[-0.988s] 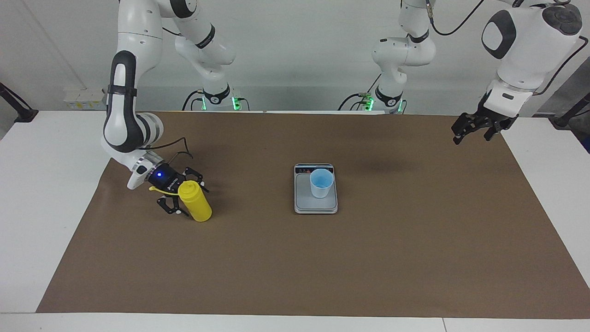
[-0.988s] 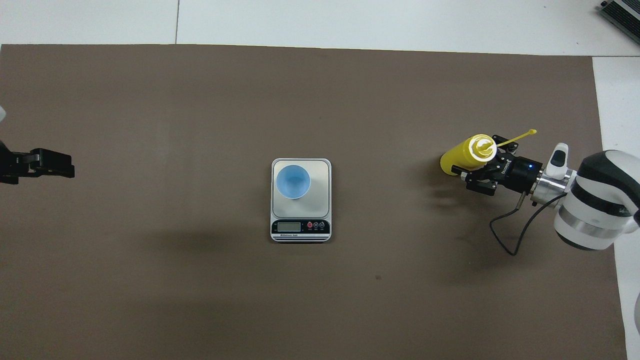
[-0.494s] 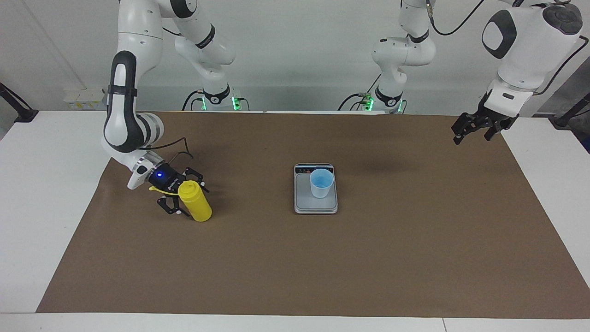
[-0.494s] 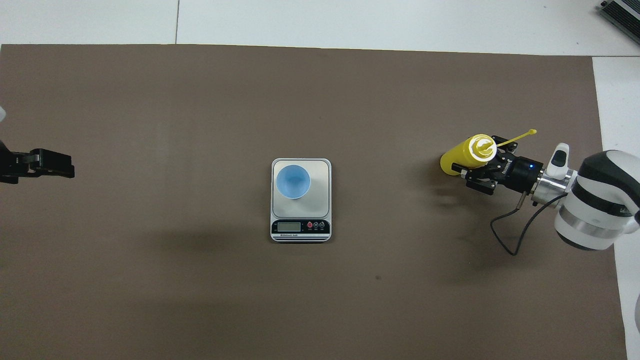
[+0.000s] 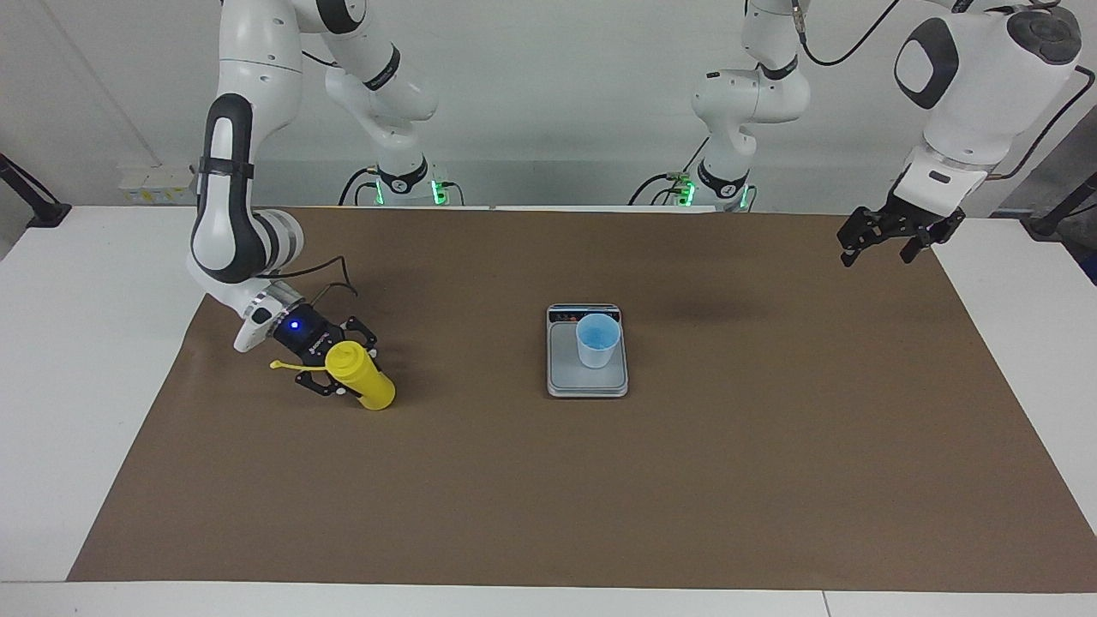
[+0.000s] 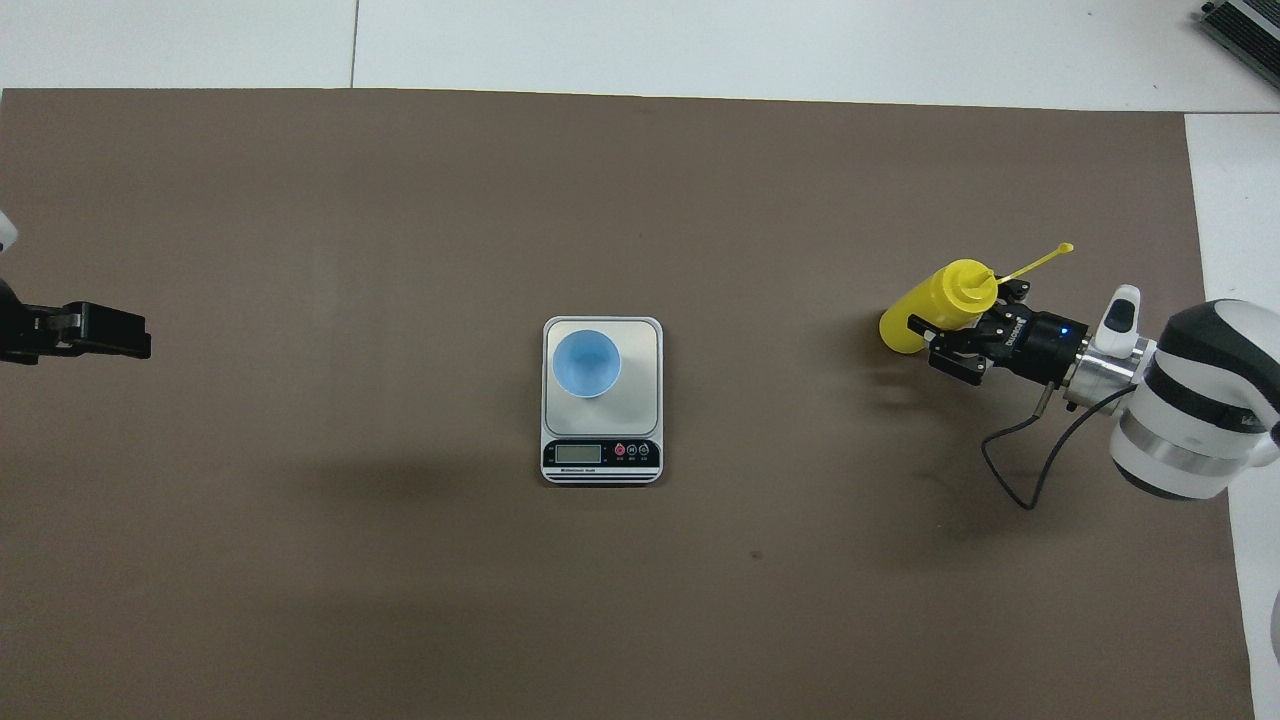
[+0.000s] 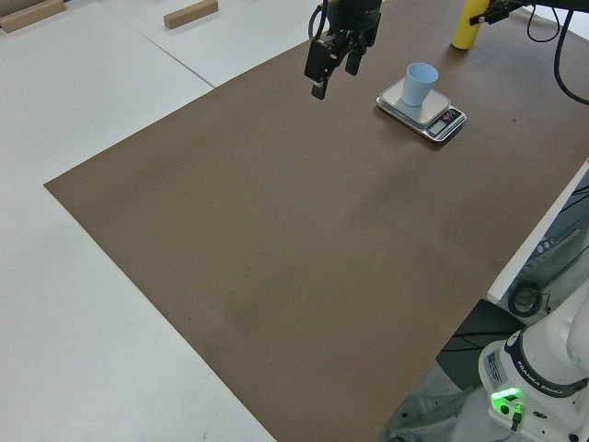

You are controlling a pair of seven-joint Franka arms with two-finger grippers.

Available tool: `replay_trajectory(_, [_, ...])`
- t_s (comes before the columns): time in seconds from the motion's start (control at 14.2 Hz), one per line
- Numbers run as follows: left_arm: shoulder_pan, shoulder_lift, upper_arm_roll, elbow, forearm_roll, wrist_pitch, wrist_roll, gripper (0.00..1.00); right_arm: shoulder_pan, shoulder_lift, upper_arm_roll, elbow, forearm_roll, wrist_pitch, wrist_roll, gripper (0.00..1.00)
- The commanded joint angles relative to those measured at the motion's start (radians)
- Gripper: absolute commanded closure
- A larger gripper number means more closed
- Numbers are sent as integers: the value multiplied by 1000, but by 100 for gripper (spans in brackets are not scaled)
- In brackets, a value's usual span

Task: Pour seasoning into cup on scale with both arms
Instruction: 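Lift the yellow bottle with the right gripper over the blue cup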

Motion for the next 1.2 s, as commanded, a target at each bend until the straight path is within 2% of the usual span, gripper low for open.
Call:
replay_trajectory(0.0, [-10, -14, 8, -1, -8, -9, 8, 0, 47, -50, 11, 3, 17, 64, 61, 90])
replay_trajectory(0.21, [-10, -14, 8, -1, -8, -4, 8, 0, 141, -98, 10, 4, 10, 184, 160, 90])
replay_trajectory(0.78, [-8, -16, 8, -5, -8, -4, -21, 0, 408, -104, 8, 40, -3, 498, 260, 90])
replay_trajectory(0.92, [-8, -16, 8, -6, -8, -4, -21, 0, 477, -95, 8, 55, -80, 579, 331, 90])
replay_trajectory(1.13, [-7, -17, 8, -6, -8, -6, -20, 0, 534, -85, 6, 69, -234, 630, 475, 90])
